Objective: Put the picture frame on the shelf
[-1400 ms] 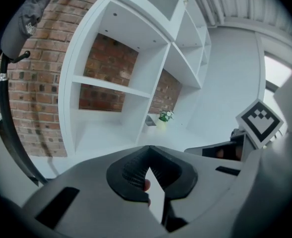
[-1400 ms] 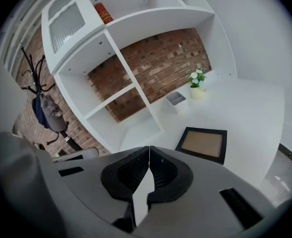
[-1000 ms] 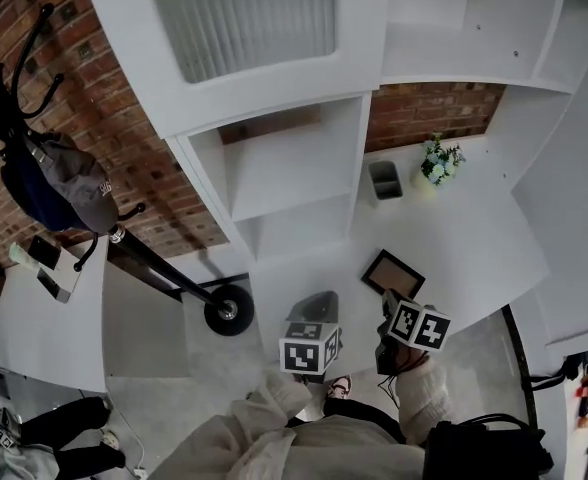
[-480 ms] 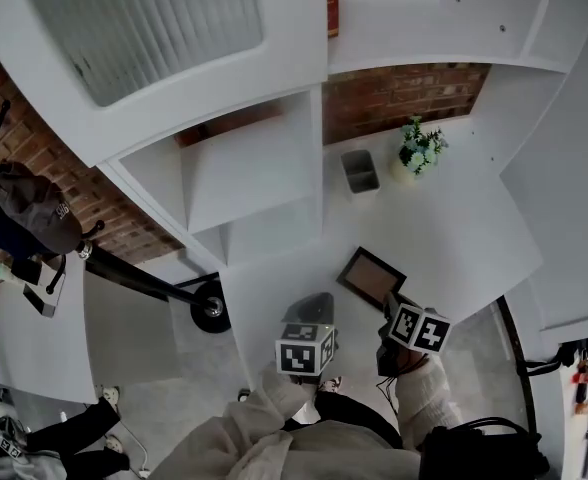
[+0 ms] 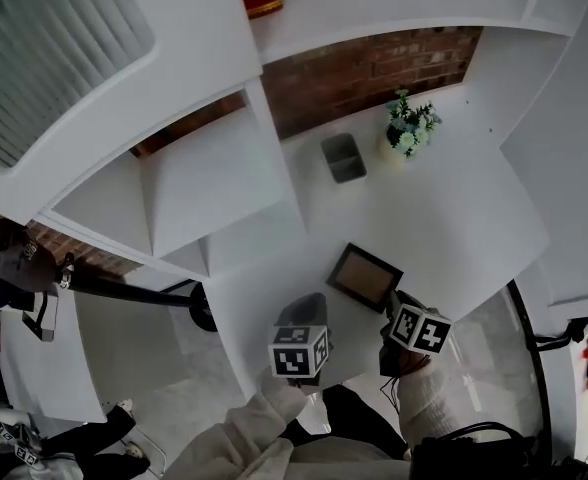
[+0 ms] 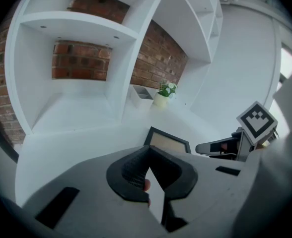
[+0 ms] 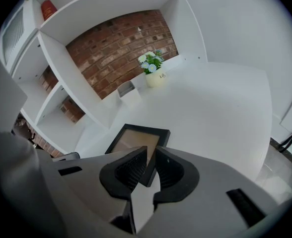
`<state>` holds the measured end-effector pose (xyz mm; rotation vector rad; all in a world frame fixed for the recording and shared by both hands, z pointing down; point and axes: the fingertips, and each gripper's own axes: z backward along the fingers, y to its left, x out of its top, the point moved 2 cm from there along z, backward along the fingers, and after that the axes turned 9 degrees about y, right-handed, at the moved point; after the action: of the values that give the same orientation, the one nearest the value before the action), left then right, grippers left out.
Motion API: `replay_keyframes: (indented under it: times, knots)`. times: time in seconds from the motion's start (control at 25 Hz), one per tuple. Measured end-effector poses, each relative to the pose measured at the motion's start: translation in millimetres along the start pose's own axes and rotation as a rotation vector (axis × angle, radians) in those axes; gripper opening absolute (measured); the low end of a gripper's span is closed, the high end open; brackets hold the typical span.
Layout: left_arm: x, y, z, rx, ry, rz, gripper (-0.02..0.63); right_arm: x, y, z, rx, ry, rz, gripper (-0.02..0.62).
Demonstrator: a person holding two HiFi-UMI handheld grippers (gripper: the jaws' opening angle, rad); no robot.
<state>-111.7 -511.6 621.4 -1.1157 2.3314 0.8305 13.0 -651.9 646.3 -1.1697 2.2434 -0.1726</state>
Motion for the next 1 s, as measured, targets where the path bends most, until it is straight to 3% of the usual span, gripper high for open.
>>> replay_keyframes:
  times: [0.24, 0.36, 0.8, 1.0]
  knots:
    - [-7.6, 4.8, -14.5, -0.002, 0.023, 0.01, 0.008, -6.5, -8.5, -11.1, -0.01, 0.01, -0.036, 0.03]
    - [-11.8, 8.1, -18.0, -0.003, 0.032, 0.018, 0.008, -7.0, -9.0, -16.3, -0.011, 0.018, -0.046, 0.075]
    - [-19.9, 23.5, -18.5, 0.013, 0.034, 0.06, 0.008, -3.4, -9.6, -31.5, -0.03, 0.047, -0.042, 0.115]
    - [-23.3, 30.4, -21.0, 0.019, 0.036, 0.064, 0.008, -3.9, -11.8, -35.0, -0.114, 0.065, 0.018, 0.115]
